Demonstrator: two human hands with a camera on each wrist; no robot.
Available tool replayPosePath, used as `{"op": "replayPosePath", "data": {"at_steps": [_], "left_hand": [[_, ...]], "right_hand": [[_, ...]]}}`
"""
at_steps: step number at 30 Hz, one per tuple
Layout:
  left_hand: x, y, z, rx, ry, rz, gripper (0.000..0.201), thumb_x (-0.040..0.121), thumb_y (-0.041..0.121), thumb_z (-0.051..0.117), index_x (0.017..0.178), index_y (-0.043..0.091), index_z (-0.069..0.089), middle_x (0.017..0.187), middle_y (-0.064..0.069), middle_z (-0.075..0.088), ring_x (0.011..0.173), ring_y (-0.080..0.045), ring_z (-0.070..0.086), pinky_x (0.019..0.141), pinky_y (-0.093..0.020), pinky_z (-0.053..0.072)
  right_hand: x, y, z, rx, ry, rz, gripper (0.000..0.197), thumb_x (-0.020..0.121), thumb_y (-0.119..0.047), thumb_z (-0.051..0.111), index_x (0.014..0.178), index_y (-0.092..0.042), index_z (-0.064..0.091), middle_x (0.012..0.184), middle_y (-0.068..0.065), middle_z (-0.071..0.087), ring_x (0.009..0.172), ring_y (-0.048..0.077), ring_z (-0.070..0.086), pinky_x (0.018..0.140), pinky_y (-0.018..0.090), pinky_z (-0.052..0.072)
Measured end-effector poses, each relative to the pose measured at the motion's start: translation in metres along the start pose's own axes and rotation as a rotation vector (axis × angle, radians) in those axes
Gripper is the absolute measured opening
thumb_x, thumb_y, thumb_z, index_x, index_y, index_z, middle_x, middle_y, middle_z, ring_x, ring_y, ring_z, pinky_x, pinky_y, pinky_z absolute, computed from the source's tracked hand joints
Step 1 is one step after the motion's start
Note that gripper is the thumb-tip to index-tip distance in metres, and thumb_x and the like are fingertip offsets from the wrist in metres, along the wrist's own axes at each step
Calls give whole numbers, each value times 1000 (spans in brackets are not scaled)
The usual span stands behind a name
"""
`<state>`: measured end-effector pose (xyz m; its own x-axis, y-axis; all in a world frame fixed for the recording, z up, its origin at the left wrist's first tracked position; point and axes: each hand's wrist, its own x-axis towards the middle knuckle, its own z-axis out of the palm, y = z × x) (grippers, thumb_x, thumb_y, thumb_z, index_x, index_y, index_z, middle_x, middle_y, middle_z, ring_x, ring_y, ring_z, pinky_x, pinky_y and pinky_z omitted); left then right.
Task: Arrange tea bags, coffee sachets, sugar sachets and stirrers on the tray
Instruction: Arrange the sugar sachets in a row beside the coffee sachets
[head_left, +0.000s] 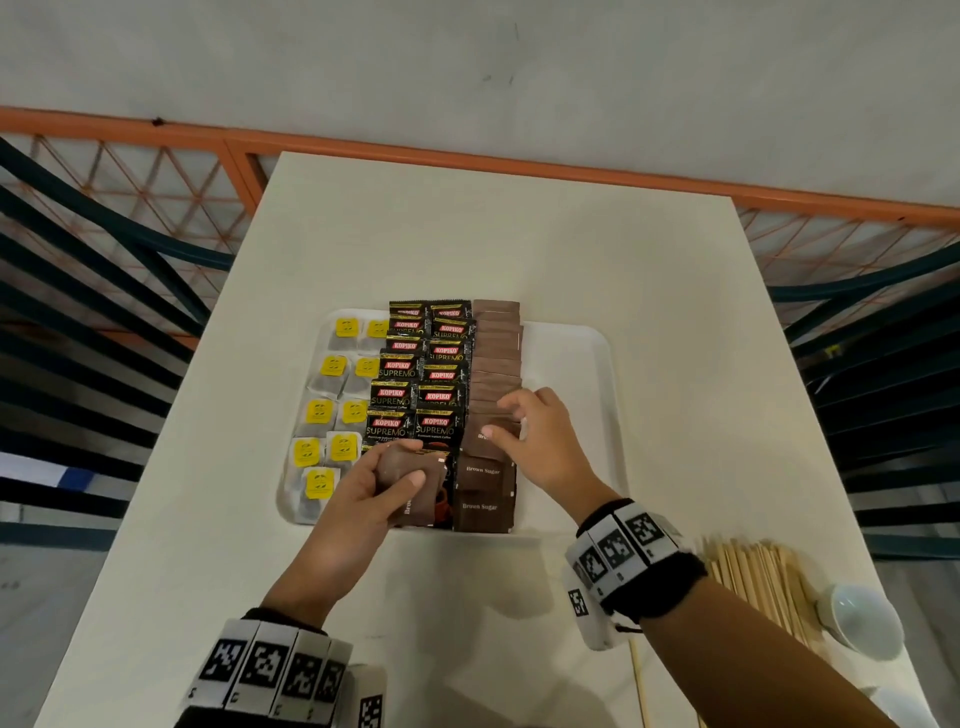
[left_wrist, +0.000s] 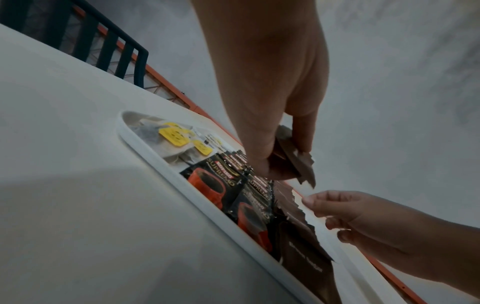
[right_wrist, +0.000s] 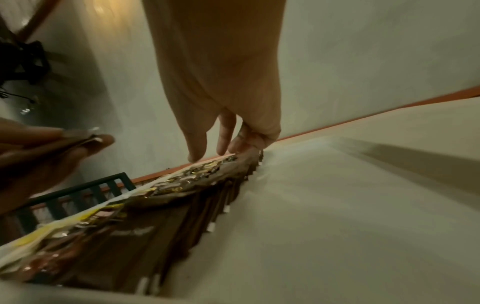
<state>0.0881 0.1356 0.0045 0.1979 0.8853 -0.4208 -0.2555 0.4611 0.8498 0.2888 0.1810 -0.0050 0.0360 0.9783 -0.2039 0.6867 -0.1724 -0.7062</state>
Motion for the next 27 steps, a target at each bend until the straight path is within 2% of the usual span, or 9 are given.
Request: {"op": "replayPosePath", "data": {"at_steps": [3, 5, 7, 11, 14, 16, 19, 23, 27], "left_hand": [[4, 2, 6, 8, 15, 30, 26, 83, -4, 56, 100, 15, 61, 88, -2, 71, 79, -15, 68, 64, -26, 57], [7, 3, 9, 25, 35, 43, 23, 80, -1, 60, 98, 14, 61, 82, -1, 72, 78, -16, 69, 65, -29, 58], [9, 3, 13, 44, 42, 47, 23, 79, 7, 62, 102, 11, 61, 86, -4, 71, 80, -17, 69, 67, -30, 58], [11, 2, 20, -42, 61, -54, 17, 94, 15, 47, 101, 10, 61, 88, -8, 68, 77, -13, 67, 60, -23, 56], [11, 4, 19, -62, 22, -95, 24, 96, 10, 40, 111, 7, 58, 99, -12, 65, 88, -19, 62, 66, -24, 55], [10, 6, 19, -12, 4, -83, 24, 95, 3, 39, 110, 8, 57, 101, -12, 63, 91, -20, 61, 69, -27, 52], [11, 8, 19, 89, 23, -54, 25, 92, -3, 44, 103, 14, 60, 100, -10, 63, 91, -21, 62, 69, -27, 54], [19, 11, 16, 249, 102, 7, 24, 85, -5, 57, 89, 18, 62, 96, -8, 62, 91, -24, 60, 73, -31, 53], [32, 22, 15, 460, 105, 122, 21, 81, -1, 65, 85, 20, 64, 90, -1, 67, 86, -14, 62, 67, -16, 47]], "right_hand": [[-15, -19, -1, 119, -89, -94, 23, 89, -36, 56, 103, -18, 61, 97, -4, 56, 85, 5, 52, 75, 17, 40], [-25, -30, -2, 257, -187, -118, 21, 88, -35, 58, 101, -20, 62, 93, -6, 61, 83, 3, 55, 73, 15, 44], [-31, -33, 0, 338, -242, -118, 19, 84, -28, 65, 100, -19, 62, 83, -11, 61, 71, -3, 56, 65, 11, 45], [-33, -28, 0, 393, -251, -30, 14, 83, -13, 66, 96, -16, 62, 72, -6, 58, 52, -1, 56, 50, 14, 46], [-34, -24, -5, 390, -238, 10, 10, 85, -14, 64, 85, -22, 57, 70, -4, 60, 53, 3, 56, 52, 15, 49], [-35, -21, -9, 433, -231, 38, 11, 86, -12, 62, 82, -20, 54, 69, -2, 60, 52, 4, 57, 52, 17, 49], [-34, -16, -16, 543, -217, 88, 9, 89, -4, 56, 90, -12, 53, 77, 2, 61, 53, 6, 60, 52, 19, 51], [-26, -3, -33, 640, -122, 175, 21, 91, 2, 47, 105, -9, 58, 88, 3, 59, 65, 14, 64, 68, 26, 58], [-13, 6, -49, 777, -13, 252, 22, 90, 4, 44, 96, -11, 59, 93, 10, 63, 71, 22, 66, 67, 26, 57]]}}
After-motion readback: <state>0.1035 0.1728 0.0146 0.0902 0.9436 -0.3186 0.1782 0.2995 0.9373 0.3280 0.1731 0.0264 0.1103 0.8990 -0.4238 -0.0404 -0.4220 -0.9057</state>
